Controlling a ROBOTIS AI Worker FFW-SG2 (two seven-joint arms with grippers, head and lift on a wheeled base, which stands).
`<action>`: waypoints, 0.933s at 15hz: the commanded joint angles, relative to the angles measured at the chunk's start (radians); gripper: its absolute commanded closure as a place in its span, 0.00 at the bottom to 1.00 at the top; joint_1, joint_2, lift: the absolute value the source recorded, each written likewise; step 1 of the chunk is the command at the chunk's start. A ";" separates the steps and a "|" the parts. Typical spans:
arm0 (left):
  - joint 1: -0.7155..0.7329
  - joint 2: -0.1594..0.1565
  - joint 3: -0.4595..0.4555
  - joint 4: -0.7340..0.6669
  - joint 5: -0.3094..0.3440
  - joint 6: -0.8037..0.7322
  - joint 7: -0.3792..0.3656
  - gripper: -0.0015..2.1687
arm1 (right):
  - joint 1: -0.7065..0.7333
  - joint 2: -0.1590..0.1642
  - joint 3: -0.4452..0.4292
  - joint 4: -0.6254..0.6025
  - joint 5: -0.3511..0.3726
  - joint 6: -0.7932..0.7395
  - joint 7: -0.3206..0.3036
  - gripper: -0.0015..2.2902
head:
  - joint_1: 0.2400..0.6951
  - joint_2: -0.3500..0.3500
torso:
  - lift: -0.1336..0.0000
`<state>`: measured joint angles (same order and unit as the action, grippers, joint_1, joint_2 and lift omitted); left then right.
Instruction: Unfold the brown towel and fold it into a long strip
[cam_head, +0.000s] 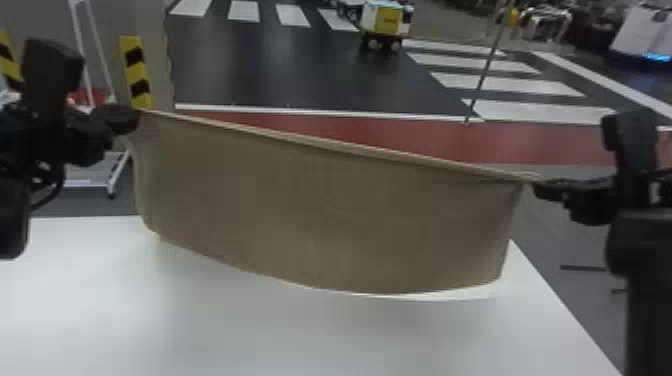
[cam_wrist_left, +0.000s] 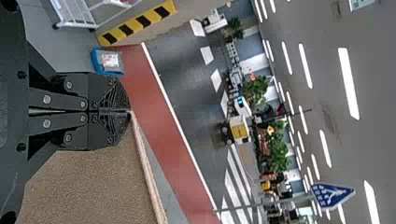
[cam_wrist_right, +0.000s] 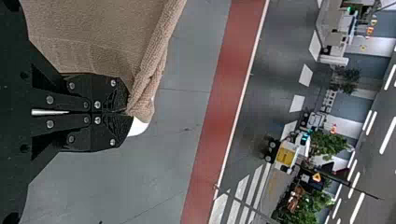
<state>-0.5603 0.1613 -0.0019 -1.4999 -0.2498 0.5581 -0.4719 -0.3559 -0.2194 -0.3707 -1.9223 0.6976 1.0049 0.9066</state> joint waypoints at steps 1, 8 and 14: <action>-0.013 0.009 0.023 -0.039 -0.003 0.036 -0.001 0.88 | -0.135 0.002 0.072 0.082 -0.020 0.001 -0.002 0.98 | 0.51 0.21 | 0.14; 0.566 0.003 0.260 -0.385 0.038 -0.326 -0.036 0.88 | 0.376 0.012 -0.037 -0.219 -0.107 -0.202 0.051 0.98 | 0.63 0.32 | 0.14; 0.861 0.011 0.312 -0.240 0.032 -0.752 -0.054 0.88 | 0.660 0.094 -0.076 -0.139 -0.107 -0.591 0.077 0.98 | 1.00 0.34 | 0.14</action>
<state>0.2631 0.1657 0.2941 -1.7756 -0.2192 -0.1435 -0.5247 0.2565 -0.1418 -0.4363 -2.0870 0.5904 0.4915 0.9827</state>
